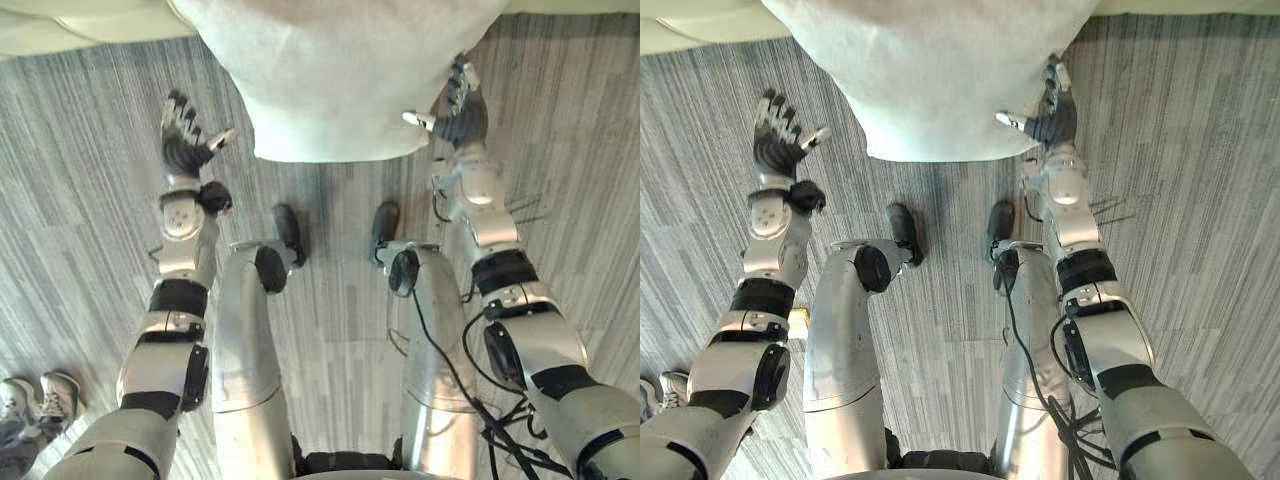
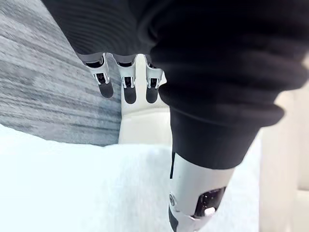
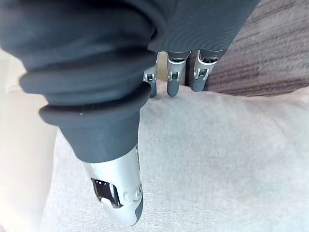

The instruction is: Pick up cushions and gather them together orderly.

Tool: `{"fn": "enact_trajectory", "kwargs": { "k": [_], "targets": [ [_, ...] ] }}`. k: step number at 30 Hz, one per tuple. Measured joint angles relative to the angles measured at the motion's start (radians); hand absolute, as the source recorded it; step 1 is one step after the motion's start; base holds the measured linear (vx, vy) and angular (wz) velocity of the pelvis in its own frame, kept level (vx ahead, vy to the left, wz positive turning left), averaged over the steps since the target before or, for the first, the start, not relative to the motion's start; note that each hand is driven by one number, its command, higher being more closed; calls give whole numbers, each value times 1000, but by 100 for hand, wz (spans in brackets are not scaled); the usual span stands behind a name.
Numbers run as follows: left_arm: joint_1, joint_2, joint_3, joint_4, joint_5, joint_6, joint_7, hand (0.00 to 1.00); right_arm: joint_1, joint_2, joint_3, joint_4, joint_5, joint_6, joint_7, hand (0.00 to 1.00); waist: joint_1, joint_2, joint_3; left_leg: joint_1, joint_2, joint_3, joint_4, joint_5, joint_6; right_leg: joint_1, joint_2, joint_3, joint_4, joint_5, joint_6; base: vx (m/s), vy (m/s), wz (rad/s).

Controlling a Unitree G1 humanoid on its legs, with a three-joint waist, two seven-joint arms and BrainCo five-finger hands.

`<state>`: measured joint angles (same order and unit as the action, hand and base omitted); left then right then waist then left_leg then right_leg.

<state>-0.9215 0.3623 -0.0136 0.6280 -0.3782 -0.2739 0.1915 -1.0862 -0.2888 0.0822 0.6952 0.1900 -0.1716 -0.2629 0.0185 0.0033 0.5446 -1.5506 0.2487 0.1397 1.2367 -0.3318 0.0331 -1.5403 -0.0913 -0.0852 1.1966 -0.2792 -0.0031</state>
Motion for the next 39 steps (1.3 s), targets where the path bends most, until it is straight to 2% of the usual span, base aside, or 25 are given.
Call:
{"fn": "enact_trajectory", "kwargs": {
  "k": [7, 8, 12, 16, 19, 23, 26, 28, 31, 34, 37, 38, 39],
  "targets": [
    [-130, -8, -23, 60, 9, 2, 53, 0, -103, 27, -1, 39, 22, 23, -24, 0, -4, 0, 1, -24, 13, 11, 0, 2, 3, -25, 5, 0, -7, 1, -1, -19, 33, -5],
    [-142, -15, -22, 72, 11, 3, 62, 100, -117, 36, -7, 43, 45, 25, -27, 100, -3, 0, 1, -24, 14, 12, -2, 2, 3, -25, 6, 0, -8, 2, -2, -27, 33, -3],
    [-184, -28, 0, 118, 21, 16, 107, 100, -148, 45, -7, 70, 112, 26, -41, 100, -4, 0, 1, -24, 16, 13, -10, 8, -7, -27, 8, -1, -17, 8, -7, -30, 36, -1],
    [-192, -14, 49, 121, 26, 27, 124, 100, -175, 35, -11, 86, 169, 26, -45, 100, -4, 0, 1, -27, 25, 13, -15, 10, -10, -28, 18, -3, -32, 19, -9, -24, 36, -9],
    [-197, -18, 45, 117, 26, 27, 140, 100, -179, 38, -27, 86, 216, 25, -45, 100, -3, 0, 1, -27, 25, 13, -16, 14, -13, -28, 17, -4, -30, 19, -9, -20, 34, 1],
    [-184, -31, 30, 60, 25, 27, 145, 100, -179, 47, -37, 73, 251, 21, -45, 100, -5, 0, 1, -26, 22, 13, -23, 25, -11, -28, 13, -7, -28, 21, -12, -27, 24, 8],
    [-138, -68, 20, -49, 22, 24, 168, 100, -174, 55, -44, 63, 254, 19, -48, 100, -6, 0, 1, -2, 11, 10, -48, 45, -12, -6, 3, -16, -38, 24, -17, -26, 14, 17],
    [-90, -103, 16, -121, 18, 20, 190, 100, -106, 67, -43, -25, 272, 13, -48, 100, -2, 0, 0, 33, 13, 2, -55, 47, -12, 34, 4, -26, -43, 24, -18, -19, 4, 5],
    [-28, -126, 11, -215, 17, 4, 210, 100, -30, 99, -44, -127, 273, -21, -48, 100, -4, 0, 0, 98, 11, 2, -94, 62, -18, 101, 5, -35, -80, 29, -25, -36, -6, 6],
    [56, -150, -26, -325, 27, -12, 227, 100, 73, 121, -44, -231, 272, -46, -50, 100, -5, 0, -2, 212, 8, 1, -162, 78, -24, 219, 7, -52, -143, 36, -36, -45, -25, 11],
    [170, -185, -47, -428, 49, -39, 228, 100, 196, 157, -40, -370, 245, -59, -64, 100, -4, -1, -4, 369, 8, 10, -250, 87, -40, 374, 22, -57, -231, 42, -36, -12, -37, 1],
    [233, -198, -65, -463, 57, -53, 228, 100, 267, 170, -32, -427, 226, -73, -65, 100, -3, -2, -33, 423, 6, 18, -285, 89, -44, 425, 25, -59, -264, 43, -37, 61, -35, 5],
    [292, -216, -74, -509, 66, -53, 228, 100, 331, 182, -32, -489, 194, -75, -66, 100, -4, -1, -35, 501, 2, 24, -321, 89, -44, 502, 24, -63, -295, 42, -37, 90, -33, 7]
  ]
}}
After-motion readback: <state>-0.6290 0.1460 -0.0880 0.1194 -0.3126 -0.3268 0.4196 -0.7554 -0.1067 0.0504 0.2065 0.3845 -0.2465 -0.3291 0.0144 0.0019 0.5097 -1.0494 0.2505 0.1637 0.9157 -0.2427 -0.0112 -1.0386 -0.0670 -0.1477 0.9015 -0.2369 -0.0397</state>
